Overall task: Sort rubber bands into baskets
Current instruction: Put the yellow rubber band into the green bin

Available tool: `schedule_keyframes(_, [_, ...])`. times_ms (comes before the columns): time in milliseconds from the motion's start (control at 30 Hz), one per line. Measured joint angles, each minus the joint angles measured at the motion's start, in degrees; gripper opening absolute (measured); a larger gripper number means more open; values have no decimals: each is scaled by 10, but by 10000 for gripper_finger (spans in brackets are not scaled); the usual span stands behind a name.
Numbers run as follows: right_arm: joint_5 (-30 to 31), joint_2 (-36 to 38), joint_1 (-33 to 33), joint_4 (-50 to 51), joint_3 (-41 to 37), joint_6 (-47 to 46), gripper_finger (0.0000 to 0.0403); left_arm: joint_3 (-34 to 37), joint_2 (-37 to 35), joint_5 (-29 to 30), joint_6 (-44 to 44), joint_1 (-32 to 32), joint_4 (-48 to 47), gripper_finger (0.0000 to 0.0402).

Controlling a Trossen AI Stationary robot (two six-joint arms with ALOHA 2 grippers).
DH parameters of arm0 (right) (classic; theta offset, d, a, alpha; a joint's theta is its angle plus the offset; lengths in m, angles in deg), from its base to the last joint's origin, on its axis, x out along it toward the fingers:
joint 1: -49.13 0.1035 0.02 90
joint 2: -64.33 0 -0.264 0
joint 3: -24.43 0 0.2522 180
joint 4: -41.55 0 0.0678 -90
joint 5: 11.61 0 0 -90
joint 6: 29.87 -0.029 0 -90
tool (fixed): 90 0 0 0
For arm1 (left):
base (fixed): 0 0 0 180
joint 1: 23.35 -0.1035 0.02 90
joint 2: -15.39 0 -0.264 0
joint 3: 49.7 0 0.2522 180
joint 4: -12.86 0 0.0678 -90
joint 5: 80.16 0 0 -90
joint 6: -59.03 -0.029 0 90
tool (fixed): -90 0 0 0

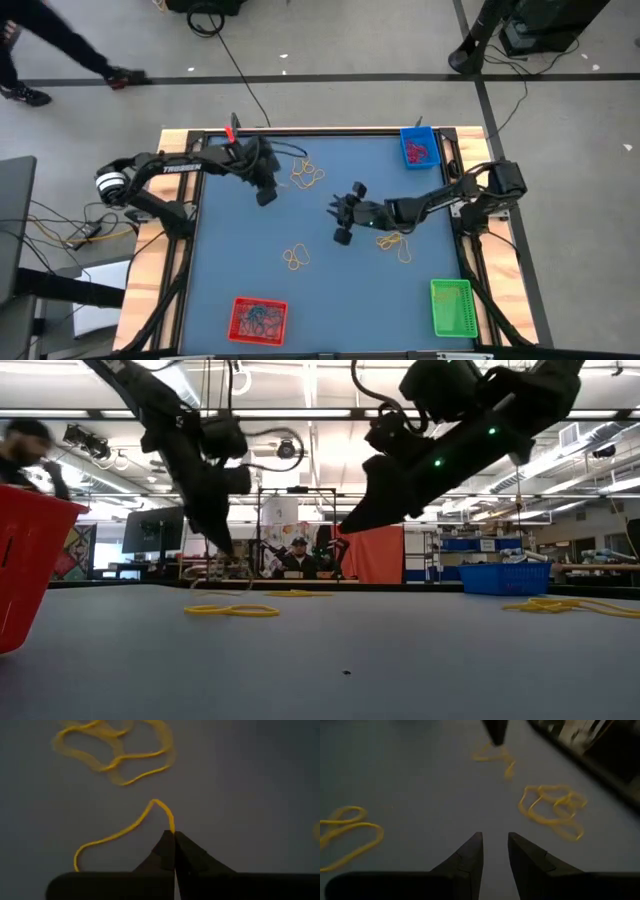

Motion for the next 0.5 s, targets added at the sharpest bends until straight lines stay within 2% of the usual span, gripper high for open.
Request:
schedule_keyframes(200, [-17, -12, -19, -62, 0, 118, 104, 0, -2, -16, 26, 95, 43, 1])
schedule_keyframes(333, [-61, -12, -25, -66, 0, 114, 117, 0, 0, -16, 45, 146, 106, 1])
schedule_keyframes(500, [-115, -11, -24, -80, 0, 79, 159, 0, 1, -16, 58, 188, 185, 0])
